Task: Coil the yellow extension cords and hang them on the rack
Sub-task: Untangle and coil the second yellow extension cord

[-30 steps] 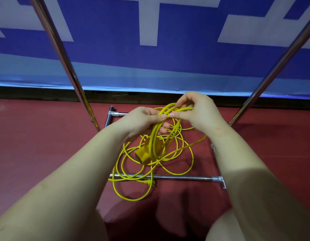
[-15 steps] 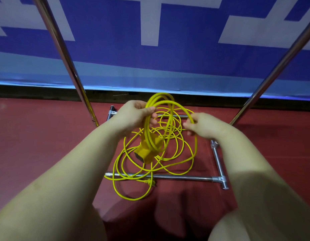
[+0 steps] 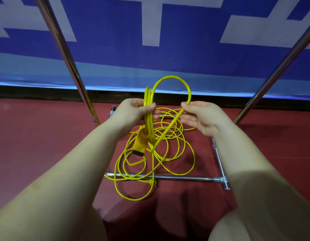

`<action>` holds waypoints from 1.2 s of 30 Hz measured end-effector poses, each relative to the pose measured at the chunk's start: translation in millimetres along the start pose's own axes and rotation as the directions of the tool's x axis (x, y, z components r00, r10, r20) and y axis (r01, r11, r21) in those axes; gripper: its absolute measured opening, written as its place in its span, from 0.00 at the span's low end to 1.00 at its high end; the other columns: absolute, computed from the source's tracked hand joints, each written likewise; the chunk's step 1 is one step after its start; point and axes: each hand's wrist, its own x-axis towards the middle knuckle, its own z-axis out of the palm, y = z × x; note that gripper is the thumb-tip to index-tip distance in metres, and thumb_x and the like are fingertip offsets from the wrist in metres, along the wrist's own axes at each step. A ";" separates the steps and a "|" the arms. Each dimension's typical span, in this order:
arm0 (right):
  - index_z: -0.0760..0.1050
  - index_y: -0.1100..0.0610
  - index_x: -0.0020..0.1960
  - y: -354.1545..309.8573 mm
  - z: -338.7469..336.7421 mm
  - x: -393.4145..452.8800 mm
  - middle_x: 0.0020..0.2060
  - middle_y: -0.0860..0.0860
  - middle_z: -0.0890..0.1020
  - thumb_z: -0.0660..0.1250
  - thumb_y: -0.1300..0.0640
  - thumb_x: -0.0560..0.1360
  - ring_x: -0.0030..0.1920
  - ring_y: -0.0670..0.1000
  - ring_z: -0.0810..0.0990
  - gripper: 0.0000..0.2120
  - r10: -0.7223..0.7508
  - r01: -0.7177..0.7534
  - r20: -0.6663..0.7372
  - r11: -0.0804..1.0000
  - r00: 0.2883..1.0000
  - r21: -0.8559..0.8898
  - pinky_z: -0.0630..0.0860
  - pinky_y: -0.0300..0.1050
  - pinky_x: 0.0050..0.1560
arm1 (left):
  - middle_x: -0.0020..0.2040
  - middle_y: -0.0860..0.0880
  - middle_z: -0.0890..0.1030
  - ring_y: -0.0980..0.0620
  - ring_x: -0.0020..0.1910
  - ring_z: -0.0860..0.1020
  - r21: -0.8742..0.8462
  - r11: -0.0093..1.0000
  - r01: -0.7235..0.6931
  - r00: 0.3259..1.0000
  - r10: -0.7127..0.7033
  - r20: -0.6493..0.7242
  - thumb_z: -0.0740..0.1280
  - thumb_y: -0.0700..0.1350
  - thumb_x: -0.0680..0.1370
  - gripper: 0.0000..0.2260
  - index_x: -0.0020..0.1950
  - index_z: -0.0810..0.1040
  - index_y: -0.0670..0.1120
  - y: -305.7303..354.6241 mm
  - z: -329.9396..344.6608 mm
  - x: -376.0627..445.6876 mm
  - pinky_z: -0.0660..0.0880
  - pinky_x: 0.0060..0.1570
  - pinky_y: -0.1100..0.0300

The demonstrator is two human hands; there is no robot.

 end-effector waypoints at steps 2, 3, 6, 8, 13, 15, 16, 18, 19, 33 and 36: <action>0.72 0.60 0.43 -1.6 2.6 2.7 0.35 0.54 0.78 0.66 0.62 0.76 0.27 0.45 0.82 0.04 0.007 0.001 -0.051 0.989 0.999 0.150 0.76 0.35 0.27 | 0.38 0.47 0.84 0.54 0.37 0.83 0.025 1.000 0.015 0.997 -0.017 0.080 0.65 0.40 0.78 0.03 0.47 0.77 0.41 0.9 3.5 -2.3 0.81 0.41 0.55; 0.72 0.60 0.43 -2.4 4.2 3.0 0.32 0.53 0.79 0.66 0.62 0.76 0.27 0.45 0.81 0.04 0.016 -0.001 -0.069 0.975 0.997 0.222 0.76 0.34 0.26 | 0.38 0.47 0.84 0.54 0.37 0.83 0.039 0.999 0.016 0.994 -0.020 0.108 0.65 0.39 0.78 0.03 0.47 0.77 0.41 0.8 5.4 -3.4 0.81 0.42 0.55; 0.71 0.60 0.43 -3.0 8.3 3.0 0.31 0.52 0.78 0.66 0.62 0.75 0.28 0.46 0.81 0.05 -0.008 0.047 -0.139 0.960 0.990 0.278 0.77 0.35 0.27 | 0.35 0.47 0.83 0.51 0.35 0.81 0.095 0.995 -0.003 0.987 -0.012 0.162 0.65 0.38 0.77 0.03 0.46 0.78 0.41 -1.7 13.3 -5.9 0.80 0.43 0.53; 0.70 0.59 0.42 -0.8 11.4 1.6 0.35 0.53 0.77 0.66 0.62 0.76 0.33 0.47 0.80 0.06 -0.046 0.088 -0.176 0.967 0.983 0.239 0.79 0.35 0.30 | 0.38 0.43 0.82 0.45 0.37 0.79 0.120 0.993 -0.006 0.983 -0.016 0.181 0.67 0.39 0.76 0.03 0.46 0.79 0.40 -3.7 18.2 -6.6 0.77 0.49 0.46; 0.71 0.59 0.42 1.2 14.7 2.6 0.35 0.53 0.79 0.66 0.61 0.76 0.35 0.47 0.80 0.06 -0.081 0.140 -0.230 0.956 0.970 0.257 0.78 0.34 0.30 | 0.41 0.46 0.84 0.50 0.38 0.81 0.096 0.995 0.015 0.964 -0.040 0.263 0.66 0.39 0.76 0.04 0.45 0.81 0.43 -2.8 22.9 -6.5 0.78 0.50 0.50; 0.71 0.59 0.41 1.6 15.9 2.0 0.29 0.51 0.81 0.66 0.61 0.76 0.34 0.47 0.81 0.06 -0.079 0.138 -0.212 0.950 0.974 0.281 0.78 0.34 0.30 | 0.38 0.48 0.85 0.52 0.36 0.81 0.111 0.994 0.023 0.951 -0.056 0.304 0.66 0.38 0.76 0.04 0.44 0.80 0.43 -3.2 25.1 -7.3 0.79 0.45 0.56; 0.71 0.58 0.41 2.4 16.6 1.5 0.26 0.49 0.81 0.66 0.61 0.76 0.33 0.46 0.81 0.06 -0.082 0.138 -0.200 0.948 0.976 0.286 0.78 0.34 0.30 | 0.38 0.48 0.85 0.52 0.35 0.81 0.121 0.992 0.024 0.946 -0.061 0.317 0.66 0.38 0.76 0.04 0.44 0.80 0.43 -3.6 26.1 -8.0 0.79 0.42 0.58; 0.72 0.58 0.42 3.0 17.3 0.6 0.26 0.48 0.81 0.66 0.61 0.76 0.34 0.47 0.81 0.05 -0.099 0.147 -0.179 0.949 0.979 0.279 0.78 0.35 0.32 | 0.37 0.48 0.84 0.53 0.34 0.81 0.126 0.992 0.014 0.942 -0.055 0.332 0.66 0.37 0.77 0.04 0.43 0.79 0.43 -3.7 27.4 -9.8 0.79 0.39 0.60; 0.72 0.58 0.42 2.4 17.0 0.5 0.28 0.48 0.81 0.66 0.60 0.76 0.35 0.47 0.82 0.05 -0.118 0.163 -0.178 0.950 0.977 0.265 0.78 0.35 0.32 | 0.36 0.49 0.84 0.54 0.34 0.81 0.120 0.993 0.004 0.945 -0.043 0.324 0.65 0.37 0.77 0.05 0.43 0.78 0.44 -3.3 28.0 -10.3 0.79 0.39 0.60; 0.73 0.52 0.42 29.3 16.8 1.5 0.35 0.46 0.77 0.74 0.62 0.69 0.35 0.43 0.75 0.10 -0.103 0.366 0.377 0.562 0.921 -0.741 0.73 0.40 0.44 | 0.31 0.51 0.83 0.56 0.30 0.81 -0.227 0.971 -0.080 0.983 0.040 -0.178 0.62 0.38 0.79 0.06 0.44 0.76 0.40 7.3 6.9 2.2 0.78 0.31 0.63; 0.71 0.48 0.40 27.8 17.3 2.0 0.33 0.45 0.76 0.72 0.60 0.71 0.31 0.40 0.73 0.12 -0.197 0.397 0.350 0.583 0.916 -0.709 0.70 0.34 0.37 | 0.31 0.50 0.83 0.55 0.29 0.80 -0.246 0.964 -0.098 0.973 0.040 -0.229 0.63 0.39 0.80 0.07 0.43 0.77 0.40 8.8 -1.1 3.3 0.79 0.31 0.61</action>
